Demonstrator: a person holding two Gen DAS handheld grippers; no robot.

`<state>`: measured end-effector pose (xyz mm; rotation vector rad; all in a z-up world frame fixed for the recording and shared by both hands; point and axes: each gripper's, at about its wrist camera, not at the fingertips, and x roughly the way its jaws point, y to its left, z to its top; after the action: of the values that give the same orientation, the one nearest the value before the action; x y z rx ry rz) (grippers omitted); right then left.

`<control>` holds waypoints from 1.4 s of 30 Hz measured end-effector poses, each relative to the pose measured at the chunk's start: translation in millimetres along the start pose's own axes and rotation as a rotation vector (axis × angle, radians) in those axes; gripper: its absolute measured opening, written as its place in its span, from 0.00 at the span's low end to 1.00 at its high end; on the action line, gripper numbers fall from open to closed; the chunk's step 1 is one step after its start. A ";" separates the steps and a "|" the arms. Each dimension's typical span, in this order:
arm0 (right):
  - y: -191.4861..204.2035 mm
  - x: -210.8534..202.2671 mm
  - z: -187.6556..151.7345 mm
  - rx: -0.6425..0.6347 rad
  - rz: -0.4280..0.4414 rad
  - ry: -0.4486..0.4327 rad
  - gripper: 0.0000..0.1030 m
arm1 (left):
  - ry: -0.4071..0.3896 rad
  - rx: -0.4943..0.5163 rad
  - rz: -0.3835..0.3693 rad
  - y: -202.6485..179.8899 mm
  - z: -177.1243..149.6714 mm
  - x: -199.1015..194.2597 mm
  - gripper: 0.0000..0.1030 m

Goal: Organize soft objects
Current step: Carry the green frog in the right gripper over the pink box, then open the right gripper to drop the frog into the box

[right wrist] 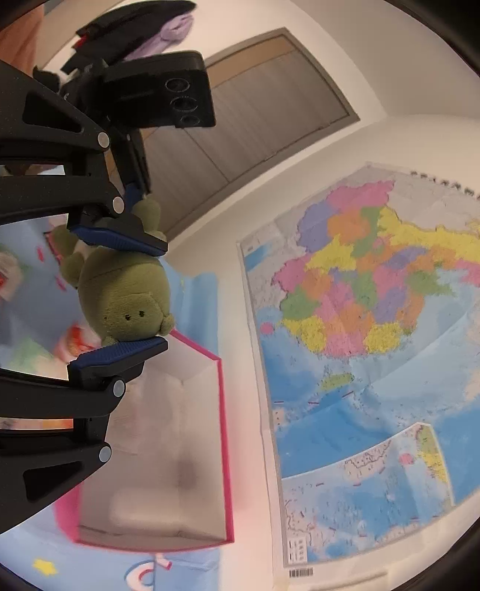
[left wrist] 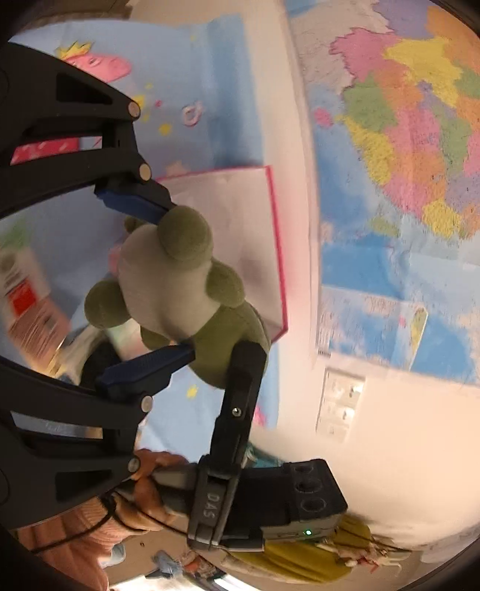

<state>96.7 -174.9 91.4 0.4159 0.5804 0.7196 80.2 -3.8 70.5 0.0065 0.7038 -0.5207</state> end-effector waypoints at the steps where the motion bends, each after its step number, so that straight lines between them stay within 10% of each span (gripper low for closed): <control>1: -6.2 4.7 5.6 0.021 0.001 -0.005 0.44 | 0.010 -0.021 -0.013 5.7 5.7 6.0 0.65; 23: -123.2 127.7 25.8 0.277 -0.213 0.224 0.60 | 0.204 -0.048 0.201 69.8 51.3 147.4 0.65; 31: -130.0 103.8 19.9 0.286 -0.236 0.230 0.67 | 0.117 -0.117 0.210 81.6 44.3 119.9 0.65; 42: -68.6 -11.0 1.8 0.065 -0.168 0.168 0.70 | -0.066 -0.019 0.014 18.6 6.4 24.2 0.72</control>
<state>124.9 -230.0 59.6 0.3640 0.7889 0.5788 108.2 0.3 57.4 -0.0237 0.6434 -0.4984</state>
